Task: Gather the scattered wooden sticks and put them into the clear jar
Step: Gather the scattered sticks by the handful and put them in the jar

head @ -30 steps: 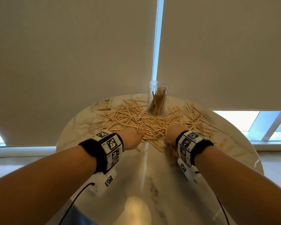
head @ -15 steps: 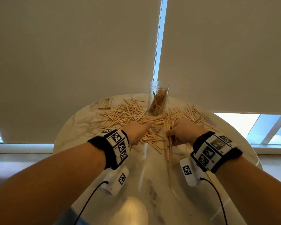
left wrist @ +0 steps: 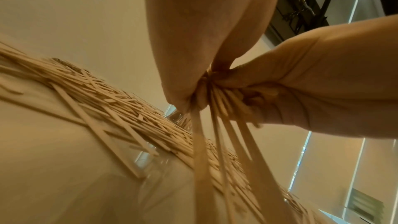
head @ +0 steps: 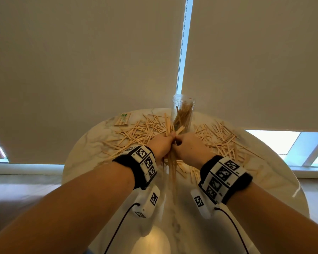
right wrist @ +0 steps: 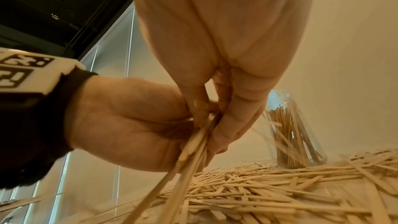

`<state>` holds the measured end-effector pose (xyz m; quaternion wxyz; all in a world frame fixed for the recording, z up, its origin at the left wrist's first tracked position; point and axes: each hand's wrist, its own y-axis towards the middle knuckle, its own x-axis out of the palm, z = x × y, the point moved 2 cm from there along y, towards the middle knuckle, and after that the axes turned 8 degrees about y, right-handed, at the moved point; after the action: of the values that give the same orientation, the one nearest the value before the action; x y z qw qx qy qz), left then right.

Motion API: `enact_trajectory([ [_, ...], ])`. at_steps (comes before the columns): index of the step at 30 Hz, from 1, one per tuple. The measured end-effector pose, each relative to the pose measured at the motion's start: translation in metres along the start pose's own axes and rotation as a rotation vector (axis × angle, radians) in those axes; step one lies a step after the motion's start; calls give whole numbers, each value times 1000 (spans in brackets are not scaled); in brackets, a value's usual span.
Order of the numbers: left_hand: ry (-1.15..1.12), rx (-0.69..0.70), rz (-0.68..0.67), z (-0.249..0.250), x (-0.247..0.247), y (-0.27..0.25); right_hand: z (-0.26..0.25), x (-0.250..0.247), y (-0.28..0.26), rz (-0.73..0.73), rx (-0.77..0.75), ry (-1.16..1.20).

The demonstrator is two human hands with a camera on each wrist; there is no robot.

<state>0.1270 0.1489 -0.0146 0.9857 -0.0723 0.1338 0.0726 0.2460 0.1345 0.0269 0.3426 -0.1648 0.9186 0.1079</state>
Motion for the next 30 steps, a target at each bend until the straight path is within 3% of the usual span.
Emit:
enact_trajectory([
  [6,20,-20,64,-33,-3,46,5,5,2,-9,8,-15],
  [11,-47,11,147,-10,-3,22,10,1,0,28,13,35],
  [17,-328,80,199,9,-6,13,19,-5,1,83,32,59],
  [22,-434,86,164,19,-16,6,18,-26,3,193,-23,117],
  [26,-370,100,70,19,-10,-6,4,-39,11,375,-147,154],
  [30,-322,90,-19,25,5,-21,-12,-41,19,415,-217,165],
])
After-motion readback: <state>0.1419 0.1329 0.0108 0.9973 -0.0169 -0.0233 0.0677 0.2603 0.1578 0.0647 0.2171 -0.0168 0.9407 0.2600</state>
